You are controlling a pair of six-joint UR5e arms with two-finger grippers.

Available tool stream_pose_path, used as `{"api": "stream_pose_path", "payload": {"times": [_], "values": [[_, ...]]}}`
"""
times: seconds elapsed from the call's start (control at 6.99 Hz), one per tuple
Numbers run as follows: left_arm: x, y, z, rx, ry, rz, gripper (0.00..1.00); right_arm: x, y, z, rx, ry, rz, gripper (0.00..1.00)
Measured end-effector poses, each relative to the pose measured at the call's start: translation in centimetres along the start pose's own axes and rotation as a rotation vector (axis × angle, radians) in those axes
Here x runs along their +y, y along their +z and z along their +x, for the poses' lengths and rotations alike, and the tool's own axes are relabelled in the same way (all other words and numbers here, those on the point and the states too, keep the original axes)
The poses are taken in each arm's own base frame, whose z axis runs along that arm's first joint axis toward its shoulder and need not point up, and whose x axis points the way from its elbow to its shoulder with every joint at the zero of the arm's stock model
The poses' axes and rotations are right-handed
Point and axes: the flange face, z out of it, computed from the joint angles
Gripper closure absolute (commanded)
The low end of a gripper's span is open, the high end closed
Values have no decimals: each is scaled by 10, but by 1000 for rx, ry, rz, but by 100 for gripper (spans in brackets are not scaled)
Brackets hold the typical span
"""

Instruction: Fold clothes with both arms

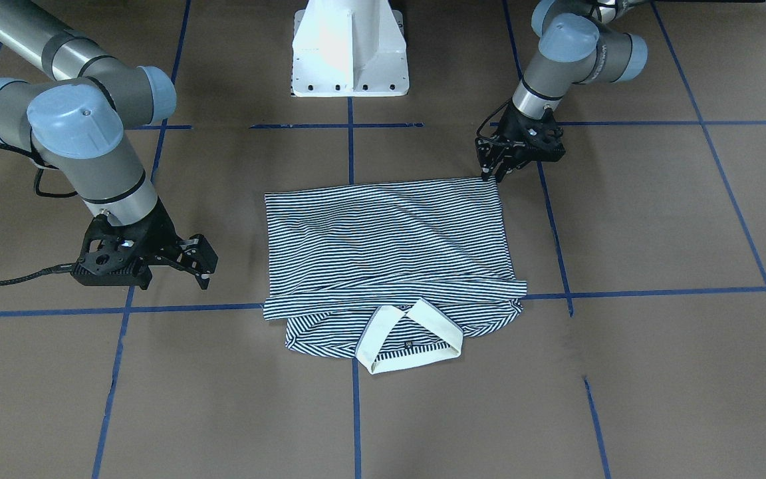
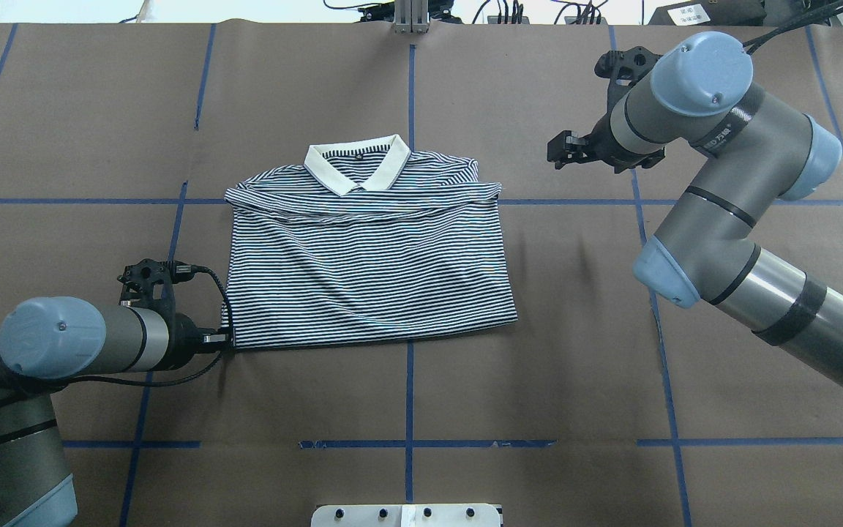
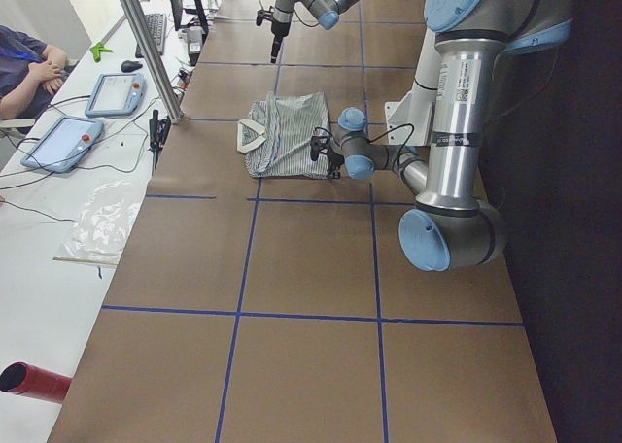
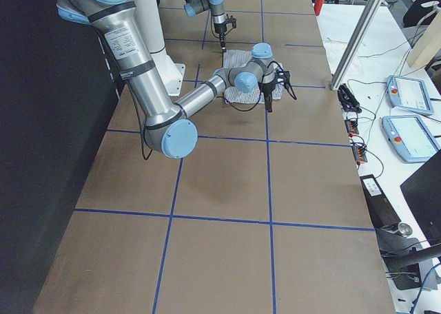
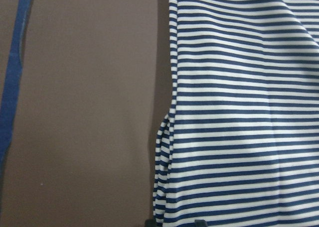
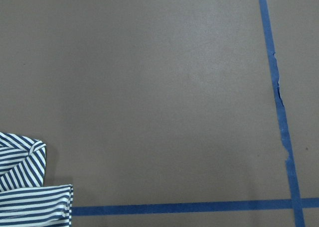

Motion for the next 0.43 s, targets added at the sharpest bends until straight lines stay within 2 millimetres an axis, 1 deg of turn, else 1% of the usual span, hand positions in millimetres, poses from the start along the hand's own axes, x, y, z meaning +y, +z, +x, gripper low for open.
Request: {"api": "stream_pose_path", "payload": {"times": [0.14, 0.43], "values": [[0, 0, 0, -1, 0, 0, 100, 0, 0, 0, -1, 0, -1, 0], [0, 0, -2, -3, 2, -1, 100, 1, -1, -2, -5, -3, -3, 0]]}}
